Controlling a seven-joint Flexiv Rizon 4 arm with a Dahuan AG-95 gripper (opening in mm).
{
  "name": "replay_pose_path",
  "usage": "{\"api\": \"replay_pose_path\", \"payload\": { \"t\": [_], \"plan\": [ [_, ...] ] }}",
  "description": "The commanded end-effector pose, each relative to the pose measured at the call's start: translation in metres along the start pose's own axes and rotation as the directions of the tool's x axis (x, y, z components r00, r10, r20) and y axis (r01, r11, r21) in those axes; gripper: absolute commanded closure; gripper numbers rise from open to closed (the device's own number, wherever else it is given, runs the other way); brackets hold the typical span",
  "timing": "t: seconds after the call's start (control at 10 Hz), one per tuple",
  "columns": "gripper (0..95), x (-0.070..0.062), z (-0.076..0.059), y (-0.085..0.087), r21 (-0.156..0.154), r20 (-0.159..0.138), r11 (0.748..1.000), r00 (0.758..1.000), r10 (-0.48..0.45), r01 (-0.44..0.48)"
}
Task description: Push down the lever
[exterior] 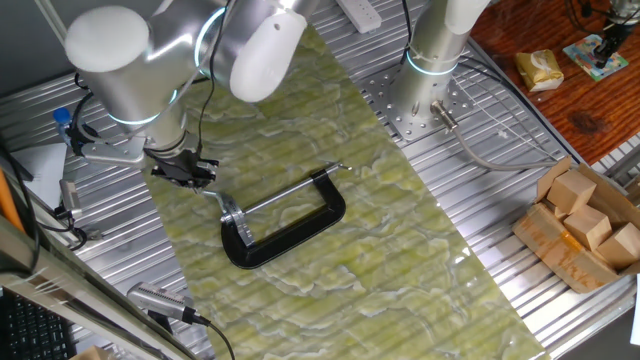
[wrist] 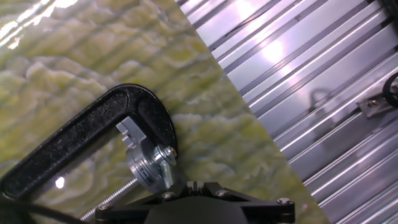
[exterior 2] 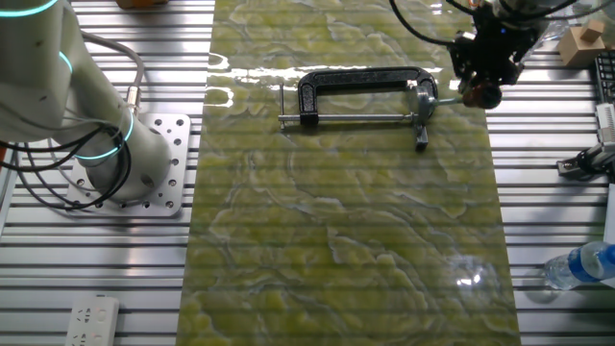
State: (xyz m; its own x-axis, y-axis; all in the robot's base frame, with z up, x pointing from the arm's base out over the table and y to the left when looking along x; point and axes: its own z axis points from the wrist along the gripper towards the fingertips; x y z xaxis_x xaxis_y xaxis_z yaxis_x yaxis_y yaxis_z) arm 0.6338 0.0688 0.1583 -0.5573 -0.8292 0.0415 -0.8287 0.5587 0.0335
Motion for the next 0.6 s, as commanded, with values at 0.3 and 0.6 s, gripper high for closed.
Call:
{"api": "replay_pose_path", "payload": {
  "t": [0.3,0.6],
  "plan": [
    [95.0,0.0095,0.0037,-0.0061,0.004,-0.007,1.0,1.0,-0.022,0.022],
    [95.0,0.01,0.0103,-0.0086,0.011,-0.018,1.0,1.0,-0.019,0.019]
  ]
}}
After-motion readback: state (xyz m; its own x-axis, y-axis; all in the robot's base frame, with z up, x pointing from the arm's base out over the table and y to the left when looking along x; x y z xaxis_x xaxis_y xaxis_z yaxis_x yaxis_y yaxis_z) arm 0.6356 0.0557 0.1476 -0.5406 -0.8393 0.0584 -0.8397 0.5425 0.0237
